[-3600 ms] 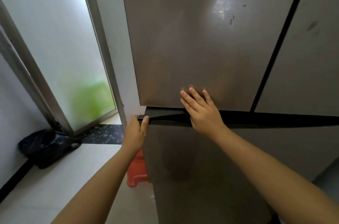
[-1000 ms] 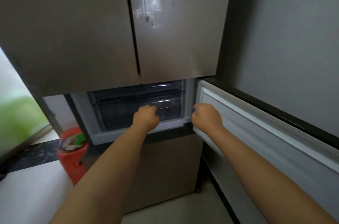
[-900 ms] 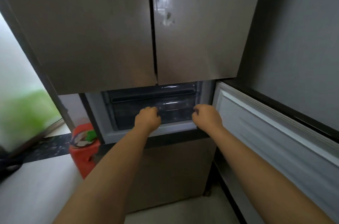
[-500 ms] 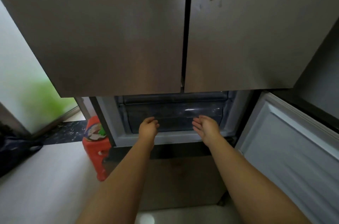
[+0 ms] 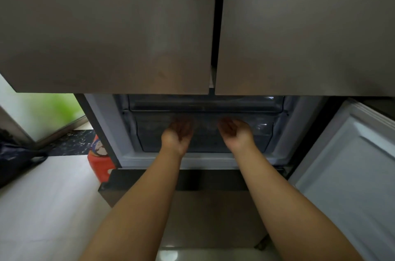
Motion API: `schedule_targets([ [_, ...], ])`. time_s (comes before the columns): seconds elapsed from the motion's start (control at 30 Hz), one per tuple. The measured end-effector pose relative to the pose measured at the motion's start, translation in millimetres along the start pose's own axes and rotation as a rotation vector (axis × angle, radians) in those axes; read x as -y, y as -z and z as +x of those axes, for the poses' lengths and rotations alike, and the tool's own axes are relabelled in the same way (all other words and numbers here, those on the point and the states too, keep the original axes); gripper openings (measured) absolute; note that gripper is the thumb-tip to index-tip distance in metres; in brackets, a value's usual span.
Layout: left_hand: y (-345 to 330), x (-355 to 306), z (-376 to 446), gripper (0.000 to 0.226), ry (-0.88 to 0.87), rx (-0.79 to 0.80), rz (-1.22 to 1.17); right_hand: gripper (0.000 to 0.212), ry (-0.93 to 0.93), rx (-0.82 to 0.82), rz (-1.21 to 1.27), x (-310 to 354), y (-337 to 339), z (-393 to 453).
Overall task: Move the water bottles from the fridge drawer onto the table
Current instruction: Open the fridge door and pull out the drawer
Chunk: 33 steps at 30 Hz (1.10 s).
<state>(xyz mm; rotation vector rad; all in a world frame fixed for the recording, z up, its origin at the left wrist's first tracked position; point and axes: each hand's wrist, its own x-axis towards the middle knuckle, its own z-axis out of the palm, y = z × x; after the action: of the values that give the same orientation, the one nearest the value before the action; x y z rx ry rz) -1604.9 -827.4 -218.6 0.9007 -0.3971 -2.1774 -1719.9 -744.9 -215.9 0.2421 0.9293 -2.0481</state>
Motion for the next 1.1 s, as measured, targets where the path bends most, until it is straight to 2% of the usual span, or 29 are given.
schedule_targets([
  [0.1, -8.5, -1.0, 3.2, 0.040, -0.025, 0.019, -0.018, 0.041, -0.005, 0.016, -0.016, -0.3, -2.9, 1.1],
  [0.3, -12.1, -6.2, -3.3, 0.046, -0.017, 0.013, 0.050, 0.043, 0.002, 0.027, -0.026, 2.2, -3.2, -3.1],
  [0.47, -17.3, -11.2, -6.2, 0.045, 0.020, -0.001, 0.053, 0.043, -0.011, 0.003, -0.058, 4.0, -3.8, -4.8],
  [0.9, -13.5, -3.2, -2.7, 0.044, -0.055, -0.020, 0.060, 0.046, 0.033, 0.033, -0.006, 0.0, 0.5, 2.7],
  [1.03, -11.2, -0.3, -11.5, 0.045, -0.046, -0.022, 0.026, 0.030, 0.015, 0.036, -0.016, -0.6, 4.0, -9.4],
  [1.1, -9.0, 0.3, -18.9, 0.045, -0.039, -0.020, -0.001, 0.033, 0.014, 0.009, 0.002, -0.8, 6.1, -15.1],
])
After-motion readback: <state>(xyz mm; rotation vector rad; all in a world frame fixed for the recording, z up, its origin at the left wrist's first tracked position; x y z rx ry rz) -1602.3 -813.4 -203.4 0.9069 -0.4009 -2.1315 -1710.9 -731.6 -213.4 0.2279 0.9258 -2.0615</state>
